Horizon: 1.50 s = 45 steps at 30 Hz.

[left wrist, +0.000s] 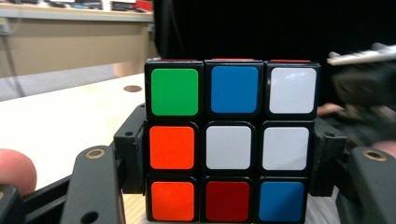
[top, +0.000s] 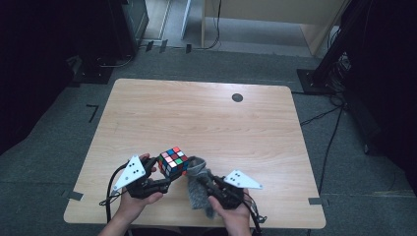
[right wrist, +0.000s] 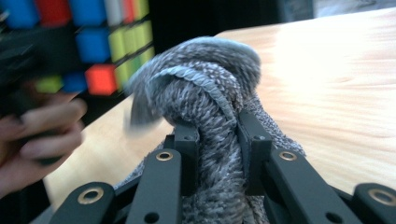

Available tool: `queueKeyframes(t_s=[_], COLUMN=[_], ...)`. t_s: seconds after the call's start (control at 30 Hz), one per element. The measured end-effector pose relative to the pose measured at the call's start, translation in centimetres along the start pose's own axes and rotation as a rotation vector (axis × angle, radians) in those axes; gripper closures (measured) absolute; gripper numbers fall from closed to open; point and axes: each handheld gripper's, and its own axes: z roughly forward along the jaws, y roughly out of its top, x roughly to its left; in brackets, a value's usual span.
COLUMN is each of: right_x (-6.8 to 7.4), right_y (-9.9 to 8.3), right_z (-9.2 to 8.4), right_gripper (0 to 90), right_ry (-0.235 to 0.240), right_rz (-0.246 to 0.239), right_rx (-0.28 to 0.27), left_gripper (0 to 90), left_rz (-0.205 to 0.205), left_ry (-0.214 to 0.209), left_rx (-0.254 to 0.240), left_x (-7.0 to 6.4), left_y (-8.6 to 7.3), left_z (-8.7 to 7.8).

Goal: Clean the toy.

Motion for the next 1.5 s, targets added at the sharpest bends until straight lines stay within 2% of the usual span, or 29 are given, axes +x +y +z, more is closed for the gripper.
queueKeyframes(t_s=[0.03, 0.1, 0.13, 0.2, 0.23, 0.3, 0.4, 0.47, 0.5, 0.57, 0.7, 0.77, 0.8, 0.83, 0.9, 0.93, 0.97, 1.03, 1.07, 1.1, 1.17, 1.2, 1.3, 1.37, 1.43, 1.5], right_x=[0.0, 2.0, 2.8, 3.7, 3.6, 2.3, -0.5, -1.8, -1.9, -0.9, 2.9, 3.8, 3.7, 3.3, 1.5, 0.4, -0.6, -2.5, -3.2, -3.9, -4.9, -5.5, -7.4, -8.4, -9.1, -9.1], right_y=[0.0, -0.3, -0.4, -0.2, 0.0, 0.4, 0.6, 0.6, 0.6, 0.4, -0.3, -0.3, -0.2, -0.1, 0.3, 0.4, 0.6, 1.0, 1.2, 1.3, 1.3, 1.3, 0.7, 0.1, -0.3, -0.1], right_z=[0.0, 1.0, 1.4, 1.6, 1.5, 1.0, -0.4, -1.1, -1.2, -0.7, 1.4, 1.9, 1.9, 1.7, 1.0, 0.6, 0.0, -1.0, -1.5, -2.0, -2.6, -2.8, -3.1, -3.0, -2.9, -2.9], right_gripper=[73.8, 73.1, 73.1, 73.1, 73.3, 73.7, 74.1, 74.0, 73.9, 73.6, 72.5, 72.0, 72.0, 72.3, 73.0, 73.2, 73.3, 73.3, 73.3, 73.3, 73.3, 73.2, 72.3, 68.7, 58.2, 49.3], right_ry=[0.0, 0.07, 0.1, 0.124, 0.12, 0.083, -0.028, -0.081, -0.079, -0.045, 0.067, 0.116, 0.114, 0.096, 0.034, -0.01, -0.065, -0.171, -0.226, -0.287, -0.405, -0.445, -0.511, -0.551, -0.568, -0.559], right_rz=[0.0, -0.081, -0.112, -0.123, -0.105, -0.048, 0.081, 0.114, 0.114, 0.08, -0.067, -0.092, -0.095, -0.082, -0.01, 0.028, 0.045, 0.052, 0.032, -0.01, -0.092, -0.112, -0.085, -0.068, -0.036, -0.023], right_rx=[0.0, 0.057, 0.069, 0.066, 0.051, 0.013, -0.06, -0.08, -0.071, -0.036, 0.08, 0.099, 0.093, 0.086, 0.057, 0.041, 0.029, 0.002, -0.008, -0.013, -0.004, 0.008, 0.052, 0.083, 0.102, 0.094], left_gripper=[34.1, 34.1, 34.1, 34.1, 34.1, 34.1, 34.1, 34.1, 34.1, 34.1, 34.1, 34.1, 34.1, 34.1, 34.1, 34.1, 34.1, 34.1, 34.1, 34.1, 34.1, 34.1, 34.1, 34.1, 34.1, 34.1], left_rz=[-0.001, 0.005, 0.012, 0.015, 0.012, 0.005, -0.006, -0.025, -0.032, -0.036, -0.003, 0.007, 0.005, -0.004, -0.024, -0.026, -0.025, -0.028, -0.03, -0.03, -0.024, -0.022, -0.035, -0.042, -0.045, -0.052], left_ry=[0.009, -0.013, -0.009, -0.003, -0.004, 0.006, 0.025, 0.03, 0.029, 0.027, 0.022, 0.03, 0.036, 0.038, 0.039, 0.042, 0.046, 0.047, 0.047, 0.05, 0.061, 0.069, 0.082, 0.089, 0.095, 0.097], left_rx=[0.001, 0.014, 0.018, 0.03, 0.027, 0.012, 0.008, 0.009, 0.009, 0.015, 0.042, 0.052, 0.052, 0.048, 0.032, 0.026, 0.025, 0.024, 0.025, 0.028, 0.038, 0.045, 0.057, 0.064, 0.065, 0.067], left_x=[-0.1, -0.2, -0.3, -0.5, -0.5, -0.4, 0.0, 0.3, 0.4, 0.3, -0.5, -0.6, -0.5, -0.3, 0.1, 0.3, 0.4, 0.6, 0.7, 0.7, 0.8, 0.8, 1.1, 1.2, 1.4, 1.5], left_y=[0.0, -0.2, -0.3, -0.3, -0.3, -0.1, 0.0, 0.0, 0.0, -0.1, -0.4, -0.5, -0.5, -0.5, -0.3, -0.2, -0.2, -0.2, -0.2, -0.2, -0.3, -0.4, -0.5, -0.6, -0.6, -0.6], left_z=[0.1, 0.3, 0.3, 0.4, 0.4, 0.3, -0.1, -0.1, -0.1, 0.2, 0.8, 0.9, 0.8, 0.7, 0.3, 0.2, 0.0, -0.1, -0.1, 0.0, 0.1, 0.2, 0.3, 0.3, 0.3, 0.2])
